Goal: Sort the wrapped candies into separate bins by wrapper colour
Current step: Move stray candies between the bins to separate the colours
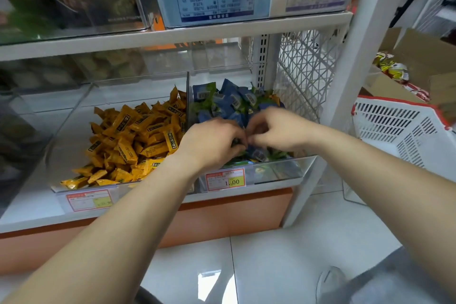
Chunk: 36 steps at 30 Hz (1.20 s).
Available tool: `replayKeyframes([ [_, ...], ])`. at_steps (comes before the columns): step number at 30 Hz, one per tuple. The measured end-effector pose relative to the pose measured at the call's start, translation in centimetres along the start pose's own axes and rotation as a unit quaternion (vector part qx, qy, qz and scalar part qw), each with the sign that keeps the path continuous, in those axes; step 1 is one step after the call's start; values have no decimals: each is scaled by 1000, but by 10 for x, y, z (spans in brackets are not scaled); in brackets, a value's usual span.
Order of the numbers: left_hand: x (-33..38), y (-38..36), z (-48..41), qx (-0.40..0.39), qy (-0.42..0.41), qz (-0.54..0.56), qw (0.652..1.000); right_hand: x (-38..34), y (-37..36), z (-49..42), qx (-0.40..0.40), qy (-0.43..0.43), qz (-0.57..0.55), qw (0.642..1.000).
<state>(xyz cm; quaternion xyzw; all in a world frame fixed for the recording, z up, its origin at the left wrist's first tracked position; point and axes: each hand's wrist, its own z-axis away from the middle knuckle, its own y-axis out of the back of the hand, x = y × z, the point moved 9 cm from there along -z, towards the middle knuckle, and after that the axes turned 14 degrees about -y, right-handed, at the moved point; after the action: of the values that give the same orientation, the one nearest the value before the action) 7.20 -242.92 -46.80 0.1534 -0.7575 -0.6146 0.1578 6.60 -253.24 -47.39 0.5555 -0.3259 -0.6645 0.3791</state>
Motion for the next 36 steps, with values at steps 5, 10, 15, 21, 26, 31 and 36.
replayKeyframes([
  [5,3,1,2,10,-8,-20,1000,27,-26,1,-107,-68,108,986],
  [10,4,3,3,15,-15,-23,1000,30,-26,-5,-80,-87,133,984],
  [15,3,3,3,14,-15,-30,999,23,-44,-11,-129,-88,53,986],
  [21,-4,12,2,32,4,-53,998,24,-45,-11,-122,-59,-44,990],
  [26,-8,21,3,57,7,-88,994,17,-46,-10,-103,-26,-7,994],
  [31,-9,23,5,73,20,-95,993,19,-51,-18,-106,-42,44,993],
  [36,-12,21,7,73,23,-78,994,17,-38,-22,-41,-38,52,997],
])
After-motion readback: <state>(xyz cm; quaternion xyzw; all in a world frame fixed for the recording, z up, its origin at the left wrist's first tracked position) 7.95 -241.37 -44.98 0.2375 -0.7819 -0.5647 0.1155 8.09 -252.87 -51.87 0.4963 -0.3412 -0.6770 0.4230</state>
